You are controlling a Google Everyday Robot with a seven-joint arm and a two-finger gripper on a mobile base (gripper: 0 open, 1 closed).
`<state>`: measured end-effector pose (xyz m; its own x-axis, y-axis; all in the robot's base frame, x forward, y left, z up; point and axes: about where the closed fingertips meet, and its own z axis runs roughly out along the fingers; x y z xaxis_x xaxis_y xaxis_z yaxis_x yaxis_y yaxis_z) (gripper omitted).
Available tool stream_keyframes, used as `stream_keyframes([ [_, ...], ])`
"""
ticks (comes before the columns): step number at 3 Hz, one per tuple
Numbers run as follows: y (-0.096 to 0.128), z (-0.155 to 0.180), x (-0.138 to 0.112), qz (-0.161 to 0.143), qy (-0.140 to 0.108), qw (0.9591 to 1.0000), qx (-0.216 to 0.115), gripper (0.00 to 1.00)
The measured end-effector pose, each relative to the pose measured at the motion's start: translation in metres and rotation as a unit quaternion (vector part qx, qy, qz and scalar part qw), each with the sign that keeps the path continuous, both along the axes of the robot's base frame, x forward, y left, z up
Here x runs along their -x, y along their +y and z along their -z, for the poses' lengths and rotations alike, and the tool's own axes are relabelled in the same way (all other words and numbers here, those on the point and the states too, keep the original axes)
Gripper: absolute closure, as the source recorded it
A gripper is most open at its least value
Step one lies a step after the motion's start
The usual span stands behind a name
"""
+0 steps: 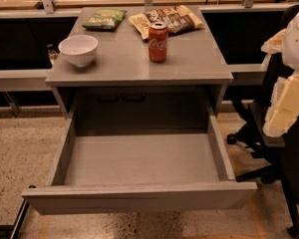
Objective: Place coke can into top drawer
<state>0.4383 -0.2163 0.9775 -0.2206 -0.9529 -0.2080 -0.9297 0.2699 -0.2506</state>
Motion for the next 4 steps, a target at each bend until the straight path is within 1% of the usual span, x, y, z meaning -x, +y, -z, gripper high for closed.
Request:
stream_keyframes([
  [1, 0.000, 0.000, 0.000, 0.000, 0.000, 1.0000, 0.000, 0.00],
  [2, 0.019, -0.008, -0.031, -0.020, -0.028, 0.9977, -0.059, 0.00],
  [3, 0.042, -0.019, -0.049, -0.035, -0.043, 0.9913, -0.119, 0.00],
  [4, 0.043, -0.018, -0.048, -0.034, -0.042, 0.9913, -0.120, 0.00],
])
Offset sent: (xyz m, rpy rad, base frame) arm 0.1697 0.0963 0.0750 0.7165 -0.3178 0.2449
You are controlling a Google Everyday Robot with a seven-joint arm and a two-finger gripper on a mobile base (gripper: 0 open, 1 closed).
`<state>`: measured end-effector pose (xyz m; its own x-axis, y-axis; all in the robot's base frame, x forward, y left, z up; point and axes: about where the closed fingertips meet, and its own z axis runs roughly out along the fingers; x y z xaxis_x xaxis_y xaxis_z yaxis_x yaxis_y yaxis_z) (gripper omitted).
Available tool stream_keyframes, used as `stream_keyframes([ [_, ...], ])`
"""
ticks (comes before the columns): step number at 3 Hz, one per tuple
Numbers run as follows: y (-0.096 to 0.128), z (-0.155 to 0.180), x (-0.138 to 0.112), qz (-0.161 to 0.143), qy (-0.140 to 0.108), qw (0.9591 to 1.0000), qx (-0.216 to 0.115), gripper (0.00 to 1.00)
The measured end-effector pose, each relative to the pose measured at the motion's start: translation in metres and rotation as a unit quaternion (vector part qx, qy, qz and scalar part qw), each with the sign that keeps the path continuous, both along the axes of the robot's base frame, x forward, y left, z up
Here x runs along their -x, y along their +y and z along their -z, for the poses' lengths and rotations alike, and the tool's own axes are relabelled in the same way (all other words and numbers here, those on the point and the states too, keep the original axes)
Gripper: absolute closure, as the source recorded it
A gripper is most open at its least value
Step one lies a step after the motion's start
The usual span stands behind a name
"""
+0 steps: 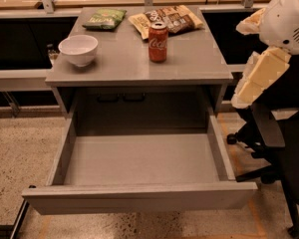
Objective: Place coke can into top drawer
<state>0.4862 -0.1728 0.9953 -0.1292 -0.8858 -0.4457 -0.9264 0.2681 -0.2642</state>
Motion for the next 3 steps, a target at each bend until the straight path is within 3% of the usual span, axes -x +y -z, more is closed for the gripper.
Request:
stream_keyframes([
  [1, 0.010, 0.008, -0.012, 0.024, -0.013, 0.9989, -0.038, 0.00],
  [2, 0.030, 0.021, -0.055, 0.044, -0.032, 0.9925, -0.110, 0.00],
  [3, 0.041, 0.040, -0.112, 0.064, -0.044, 0.9820, -0.172, 0.00],
])
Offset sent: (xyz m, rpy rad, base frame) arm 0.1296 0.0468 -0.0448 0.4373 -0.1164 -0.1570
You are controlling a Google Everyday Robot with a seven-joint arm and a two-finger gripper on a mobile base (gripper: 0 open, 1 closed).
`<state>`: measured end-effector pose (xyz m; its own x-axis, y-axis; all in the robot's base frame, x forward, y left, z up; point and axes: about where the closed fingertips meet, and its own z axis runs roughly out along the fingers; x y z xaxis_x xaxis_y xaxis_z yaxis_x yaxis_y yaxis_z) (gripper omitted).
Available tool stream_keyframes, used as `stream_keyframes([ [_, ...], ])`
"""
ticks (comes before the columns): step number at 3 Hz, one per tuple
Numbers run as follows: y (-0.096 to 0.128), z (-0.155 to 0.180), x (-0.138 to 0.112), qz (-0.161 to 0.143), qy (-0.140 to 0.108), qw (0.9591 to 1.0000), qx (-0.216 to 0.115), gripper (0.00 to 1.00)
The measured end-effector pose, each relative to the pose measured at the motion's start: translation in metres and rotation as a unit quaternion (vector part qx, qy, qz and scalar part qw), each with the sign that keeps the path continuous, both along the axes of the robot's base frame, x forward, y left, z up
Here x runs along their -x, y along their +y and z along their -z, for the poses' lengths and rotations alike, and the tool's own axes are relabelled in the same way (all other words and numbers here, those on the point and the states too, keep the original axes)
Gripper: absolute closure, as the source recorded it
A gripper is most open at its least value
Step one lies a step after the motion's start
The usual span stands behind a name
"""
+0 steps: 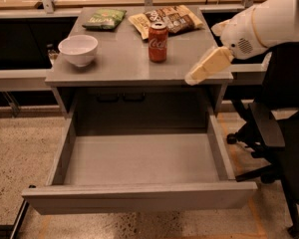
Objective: Place coke can into top drawer
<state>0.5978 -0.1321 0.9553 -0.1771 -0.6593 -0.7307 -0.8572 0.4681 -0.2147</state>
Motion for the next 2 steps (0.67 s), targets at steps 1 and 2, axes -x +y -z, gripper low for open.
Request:
stream_keyframes([
  [1, 0.012, 0.033, -0.072, 0.012, 0.015, 0.9984, -0.054, 0.00],
  [2, 0.015, 0.053, -0.115, 0.023, 0.029, 0.9957, -0.086, 0.00],
])
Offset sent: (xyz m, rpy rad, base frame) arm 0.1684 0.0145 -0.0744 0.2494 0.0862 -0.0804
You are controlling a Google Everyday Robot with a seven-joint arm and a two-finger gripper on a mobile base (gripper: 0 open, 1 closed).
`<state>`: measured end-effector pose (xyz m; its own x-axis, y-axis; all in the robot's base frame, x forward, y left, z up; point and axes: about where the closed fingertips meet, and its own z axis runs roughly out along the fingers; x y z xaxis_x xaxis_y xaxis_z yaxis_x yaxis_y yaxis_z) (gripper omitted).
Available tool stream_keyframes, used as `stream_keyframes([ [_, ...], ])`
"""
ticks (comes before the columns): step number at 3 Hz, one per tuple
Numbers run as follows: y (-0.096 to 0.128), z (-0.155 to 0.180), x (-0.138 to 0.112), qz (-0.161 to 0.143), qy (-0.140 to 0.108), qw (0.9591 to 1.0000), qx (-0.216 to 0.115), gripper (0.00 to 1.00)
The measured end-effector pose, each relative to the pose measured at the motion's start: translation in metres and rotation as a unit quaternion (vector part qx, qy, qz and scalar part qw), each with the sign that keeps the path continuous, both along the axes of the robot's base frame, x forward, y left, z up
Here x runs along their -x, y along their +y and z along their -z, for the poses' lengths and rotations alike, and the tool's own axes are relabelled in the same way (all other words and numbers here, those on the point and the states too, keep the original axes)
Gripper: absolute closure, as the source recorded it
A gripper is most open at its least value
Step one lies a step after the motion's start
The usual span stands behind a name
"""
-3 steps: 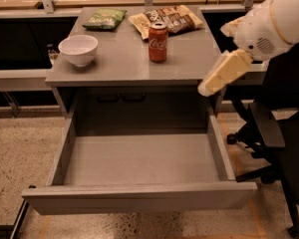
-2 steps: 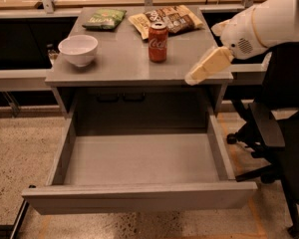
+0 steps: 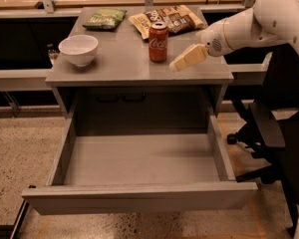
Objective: Place coke can into top drawer
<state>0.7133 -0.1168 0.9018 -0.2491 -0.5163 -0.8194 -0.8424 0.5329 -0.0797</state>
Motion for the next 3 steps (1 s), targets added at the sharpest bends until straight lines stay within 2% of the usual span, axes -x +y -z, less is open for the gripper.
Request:
stream_keyframes([
  [1, -0.001, 0.002, -0.006, 0.001, -0.001, 1.0000, -0.003, 0.00],
  [2, 0.022, 0.008, -0.022, -0.007, -0.020, 0.9998, -0.005, 0.00],
  [3, 0.049, 0.019, -0.051, -0.021, -0.039, 0.9990, -0.012, 0.00],
])
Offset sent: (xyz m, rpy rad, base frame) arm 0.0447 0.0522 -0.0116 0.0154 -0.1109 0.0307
